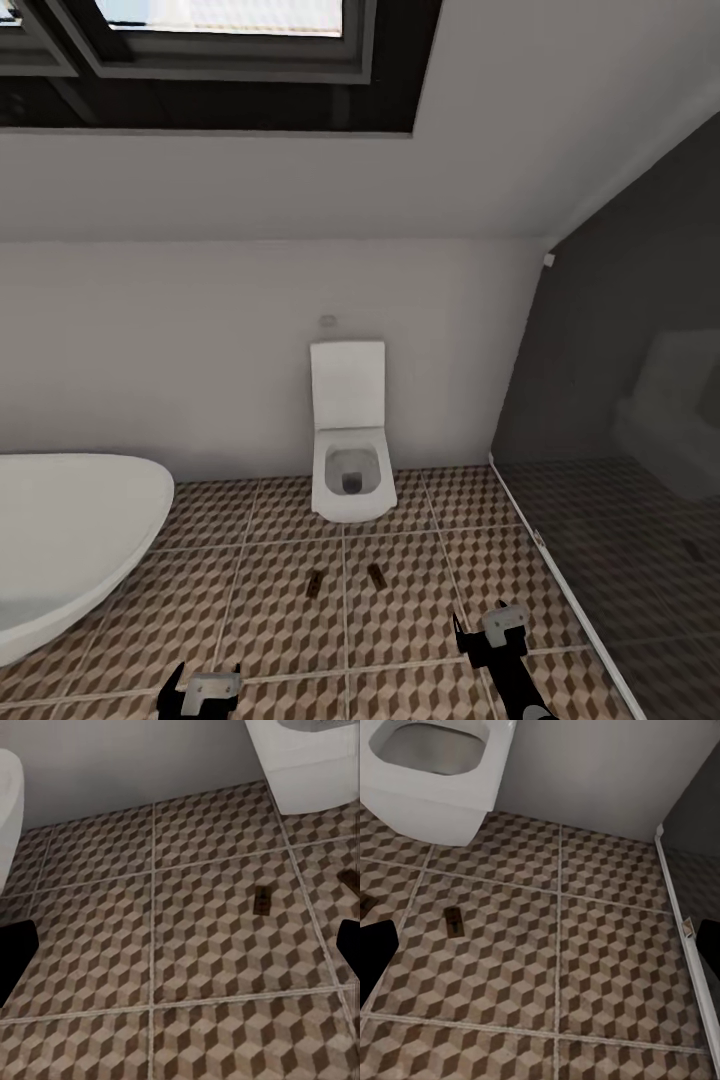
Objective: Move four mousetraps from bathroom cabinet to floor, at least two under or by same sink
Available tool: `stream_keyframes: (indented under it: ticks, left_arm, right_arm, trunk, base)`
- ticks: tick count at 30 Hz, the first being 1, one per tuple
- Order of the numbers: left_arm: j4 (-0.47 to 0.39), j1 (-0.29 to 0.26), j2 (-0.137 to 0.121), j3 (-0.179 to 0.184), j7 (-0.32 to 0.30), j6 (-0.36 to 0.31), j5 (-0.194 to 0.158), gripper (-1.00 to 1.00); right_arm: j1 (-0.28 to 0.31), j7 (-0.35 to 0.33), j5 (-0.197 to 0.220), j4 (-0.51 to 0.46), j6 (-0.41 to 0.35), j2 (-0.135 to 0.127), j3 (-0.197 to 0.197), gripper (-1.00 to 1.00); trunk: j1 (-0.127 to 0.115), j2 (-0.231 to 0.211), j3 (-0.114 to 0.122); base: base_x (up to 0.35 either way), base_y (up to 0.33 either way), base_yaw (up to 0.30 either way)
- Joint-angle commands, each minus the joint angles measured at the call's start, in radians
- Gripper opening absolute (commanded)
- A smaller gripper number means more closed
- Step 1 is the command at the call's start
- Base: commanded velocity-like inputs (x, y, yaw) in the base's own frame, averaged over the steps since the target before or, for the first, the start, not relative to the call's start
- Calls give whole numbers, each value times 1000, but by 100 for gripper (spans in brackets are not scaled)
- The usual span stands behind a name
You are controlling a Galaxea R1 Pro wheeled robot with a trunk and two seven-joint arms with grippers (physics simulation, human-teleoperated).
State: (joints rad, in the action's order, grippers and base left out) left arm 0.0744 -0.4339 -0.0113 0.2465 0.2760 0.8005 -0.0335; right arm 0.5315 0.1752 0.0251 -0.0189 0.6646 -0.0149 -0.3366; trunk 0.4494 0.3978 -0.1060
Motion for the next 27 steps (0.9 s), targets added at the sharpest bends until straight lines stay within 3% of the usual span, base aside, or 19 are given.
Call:
stream_keyframes:
  ticks: [1,10,19,27]
  left_arm:
    - [4,-2,3,8,4,5,-3,100]
    - [4,7,11,7,5,1,-5,100]
    - [4,42,11,7,7,2,-5,100]
    - [4,67,16,7,6,2,-5,100]
  right_arm:
    - [1,6,2,0,1,0,-9,100]
    - [-14,4,2,2,-6,3,-9,100]
    - [-105,1,2,2,-4,15,-9,100]
    - [-196,0,2,2,14,42,-9,100]
  trunk:
    - [1,2,-2]
    - [1,2,-2]
    - [1,2,-1]
    - [1,2,-1]
  base:
    - [0,0,0]
    - [0,0,0]
    - [0,0,0]
    - [0,0,0]
